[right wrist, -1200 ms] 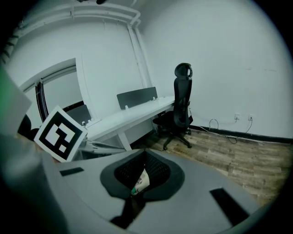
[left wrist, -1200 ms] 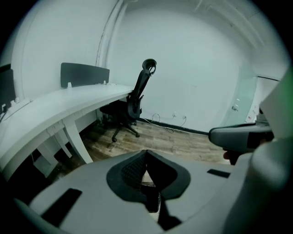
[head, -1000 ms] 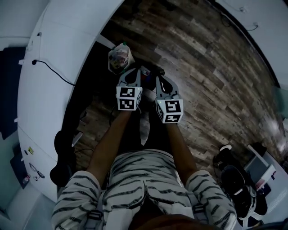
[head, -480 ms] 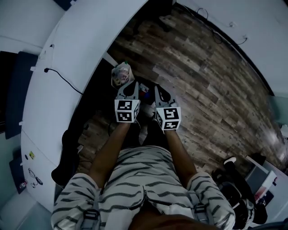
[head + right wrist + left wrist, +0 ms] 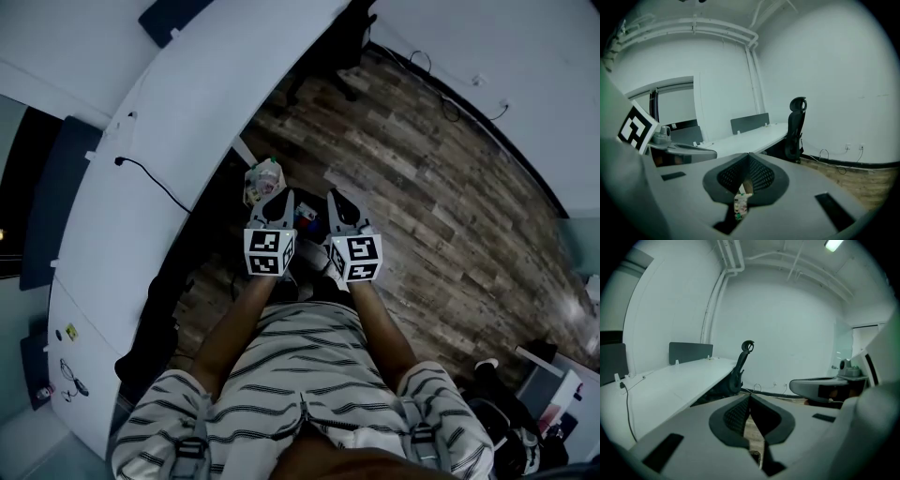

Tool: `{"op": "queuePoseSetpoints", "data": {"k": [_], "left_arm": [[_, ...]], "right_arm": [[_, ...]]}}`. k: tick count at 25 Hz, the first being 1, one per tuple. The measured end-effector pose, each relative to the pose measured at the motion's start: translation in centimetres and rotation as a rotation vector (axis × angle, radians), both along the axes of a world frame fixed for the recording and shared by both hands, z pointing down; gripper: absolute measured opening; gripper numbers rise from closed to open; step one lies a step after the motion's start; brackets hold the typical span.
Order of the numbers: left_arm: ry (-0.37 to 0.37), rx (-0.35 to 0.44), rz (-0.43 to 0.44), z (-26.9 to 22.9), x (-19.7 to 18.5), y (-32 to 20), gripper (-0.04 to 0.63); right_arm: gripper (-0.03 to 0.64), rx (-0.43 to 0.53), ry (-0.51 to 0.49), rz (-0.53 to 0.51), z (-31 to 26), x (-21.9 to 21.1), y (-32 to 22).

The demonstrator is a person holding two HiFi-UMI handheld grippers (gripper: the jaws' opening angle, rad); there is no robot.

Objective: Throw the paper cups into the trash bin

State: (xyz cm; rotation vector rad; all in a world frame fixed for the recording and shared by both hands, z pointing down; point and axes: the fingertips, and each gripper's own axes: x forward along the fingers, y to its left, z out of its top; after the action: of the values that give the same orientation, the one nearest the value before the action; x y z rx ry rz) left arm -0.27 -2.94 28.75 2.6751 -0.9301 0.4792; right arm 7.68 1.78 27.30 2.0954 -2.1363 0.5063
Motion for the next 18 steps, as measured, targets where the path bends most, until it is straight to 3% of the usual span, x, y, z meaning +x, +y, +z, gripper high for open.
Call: {"op": "queuePoseSetpoints", "data": {"k": [18], "left_arm": [[0.103,0.135,-0.035,-5.8,-1.1,-1.7,0.025]], "right_arm": [[0.008,0.125,0.072,-0.061,-5.3,-1.4,-3.0]]}}
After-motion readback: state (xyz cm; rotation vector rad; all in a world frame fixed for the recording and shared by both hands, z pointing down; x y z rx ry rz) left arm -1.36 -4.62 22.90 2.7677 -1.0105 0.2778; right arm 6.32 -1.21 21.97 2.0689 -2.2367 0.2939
